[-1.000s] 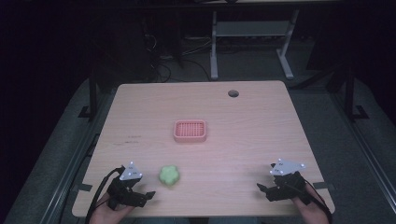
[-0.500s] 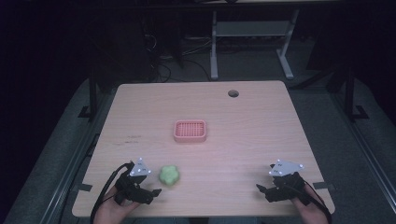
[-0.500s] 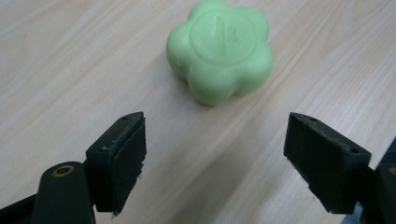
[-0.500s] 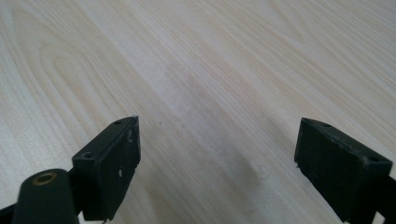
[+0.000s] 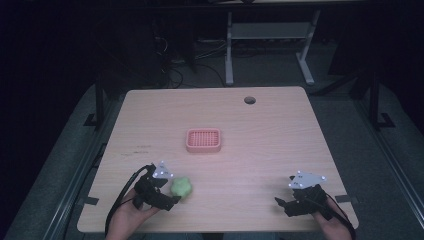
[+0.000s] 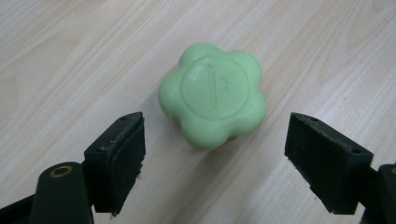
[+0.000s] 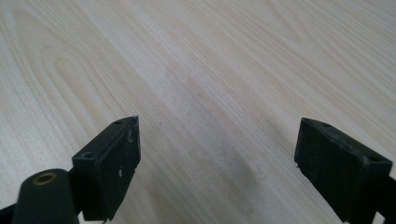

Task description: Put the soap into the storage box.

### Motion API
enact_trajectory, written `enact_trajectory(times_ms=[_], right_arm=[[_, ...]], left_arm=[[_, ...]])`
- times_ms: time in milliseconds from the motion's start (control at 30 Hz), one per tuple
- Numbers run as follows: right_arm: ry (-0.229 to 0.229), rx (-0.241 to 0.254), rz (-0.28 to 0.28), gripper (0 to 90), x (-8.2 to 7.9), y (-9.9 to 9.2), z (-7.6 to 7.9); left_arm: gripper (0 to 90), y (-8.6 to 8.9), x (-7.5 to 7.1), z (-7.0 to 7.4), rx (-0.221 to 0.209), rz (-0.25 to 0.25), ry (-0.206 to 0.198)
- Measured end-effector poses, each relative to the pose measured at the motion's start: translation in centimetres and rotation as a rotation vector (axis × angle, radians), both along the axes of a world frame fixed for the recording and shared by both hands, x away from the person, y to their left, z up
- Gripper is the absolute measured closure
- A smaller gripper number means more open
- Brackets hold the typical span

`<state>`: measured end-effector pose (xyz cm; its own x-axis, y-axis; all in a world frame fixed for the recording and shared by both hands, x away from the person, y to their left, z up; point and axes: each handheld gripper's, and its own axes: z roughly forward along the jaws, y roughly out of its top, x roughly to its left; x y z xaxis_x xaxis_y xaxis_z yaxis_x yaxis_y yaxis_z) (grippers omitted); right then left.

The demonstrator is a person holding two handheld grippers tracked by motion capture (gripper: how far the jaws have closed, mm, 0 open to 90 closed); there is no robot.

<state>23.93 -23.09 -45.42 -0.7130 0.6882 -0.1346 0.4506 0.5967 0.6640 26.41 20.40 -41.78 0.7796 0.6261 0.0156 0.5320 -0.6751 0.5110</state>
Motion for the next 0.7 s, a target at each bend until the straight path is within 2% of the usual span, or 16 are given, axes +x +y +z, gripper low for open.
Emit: enact_trajectory(times_ms=[267, 600, 700], right_arm=[[0.002, 0.002, 0.000, 13.9, -0.1, 0.0, 0.0], [-0.003, 0.001, 0.004, 13.9, 0.0, 0.0, 0.0], [-0.002, 0.001, 0.004, 13.8, 0.0, 0.0, 0.0]], left_arm=[[19.7, -0.9, 0.8, 0.0, 0.016, 0.005, 0.022], [19.1, -2.0, 1.7, -0.3, 0.059, 0.007, 0.049], [18.8, -2.2, 2.0, -0.6, 0.055, 0.013, 0.064]])
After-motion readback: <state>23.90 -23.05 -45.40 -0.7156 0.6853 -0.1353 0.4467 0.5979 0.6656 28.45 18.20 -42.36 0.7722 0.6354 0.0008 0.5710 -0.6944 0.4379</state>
